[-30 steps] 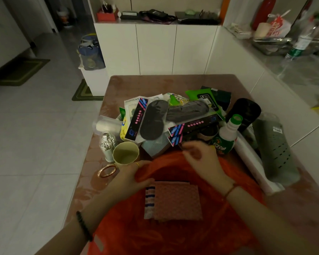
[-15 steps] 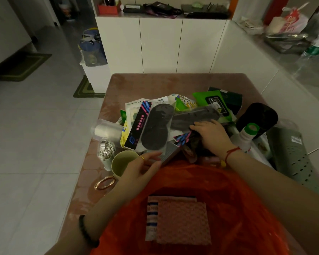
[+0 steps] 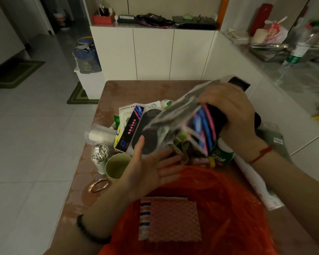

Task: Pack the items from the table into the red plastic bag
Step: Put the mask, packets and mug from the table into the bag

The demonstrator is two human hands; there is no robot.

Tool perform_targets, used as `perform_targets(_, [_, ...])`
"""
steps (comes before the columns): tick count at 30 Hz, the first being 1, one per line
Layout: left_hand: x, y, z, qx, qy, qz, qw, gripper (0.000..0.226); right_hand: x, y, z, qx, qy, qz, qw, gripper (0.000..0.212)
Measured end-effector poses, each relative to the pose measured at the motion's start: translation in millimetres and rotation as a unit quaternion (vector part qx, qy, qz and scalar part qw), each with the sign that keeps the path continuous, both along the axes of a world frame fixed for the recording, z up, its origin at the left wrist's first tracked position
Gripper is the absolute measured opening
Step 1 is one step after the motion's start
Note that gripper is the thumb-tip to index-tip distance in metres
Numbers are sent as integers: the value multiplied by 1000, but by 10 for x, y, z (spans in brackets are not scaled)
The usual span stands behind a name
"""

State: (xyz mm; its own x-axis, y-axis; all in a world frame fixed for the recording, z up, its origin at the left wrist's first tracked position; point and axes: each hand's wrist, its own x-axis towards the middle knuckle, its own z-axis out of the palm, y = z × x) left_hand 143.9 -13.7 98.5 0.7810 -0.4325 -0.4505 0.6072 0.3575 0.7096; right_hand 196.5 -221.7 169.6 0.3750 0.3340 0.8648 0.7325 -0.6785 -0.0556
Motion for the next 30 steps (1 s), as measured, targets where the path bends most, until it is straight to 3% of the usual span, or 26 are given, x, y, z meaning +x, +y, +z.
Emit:
perform_targets(3, [-20, -67, 37, -45, -53, 35, 997, 59, -459, 135, -177, -71, 38, 101, 992, 33])
perform_targets(5, [-89, 96, 112, 12, -72, 33, 997, 36, -622, 148, -367, -156, 83, 149, 973, 22])
perform_targets(7, [-93, 229, 22, 17, -25, -59, 998, 64, -619, 130, -526, -227, 128, 148, 954, 27])
perform_targets(9, [-117, 368, -63, -18, -18, -23, 999, 68, -486, 133, -639, -251, 188, 111, 943, 48])
perform_targets(11, [-142, 490, -122, -26, -37, 59, 997, 54, -330, 210, -622, -109, 339, 57, 933, 54])
perform_targets(13, [-89, 648, -137, -22, -47, 162, 985, 14, -124, 338, -583, 88, 478, -22, 874, 44])
perform_targets(15, [17, 826, -195, -10, -40, 207, 977, 23, 170, 505, -664, 184, 599, -90, 774, 56])
perform_targets(16, [59, 892, -211, -2, -46, 221, 974, 48, 312, 611, -721, 192, 635, -116, 740, 65])
perform_targets(18, [110, 1006, -221, 26, -50, 239, 969, 96, 549, 828, -864, 162, 652, -179, 719, 83])
perform_targets(20, [157, 1072, -262, 35, -60, 243, 968, 108, 696, 1016, -985, 106, 648, -258, 709, 95])
perform_targets(25, [163, 1144, -340, 57, -60, 246, 966, 110, 770, 1261, -1121, 83, 641, -337, 684, 93])
perform_targets(27, [147, 1158, -335, 72, -64, 245, 965, 104, 782, 1268, -1156, 108, 633, -335, 689, 81])
perform_targets(30, [123, 1167, -331, 87, -67, 241, 964, 99, 770, 1224, -1182, 162, 597, -306, 724, 51])
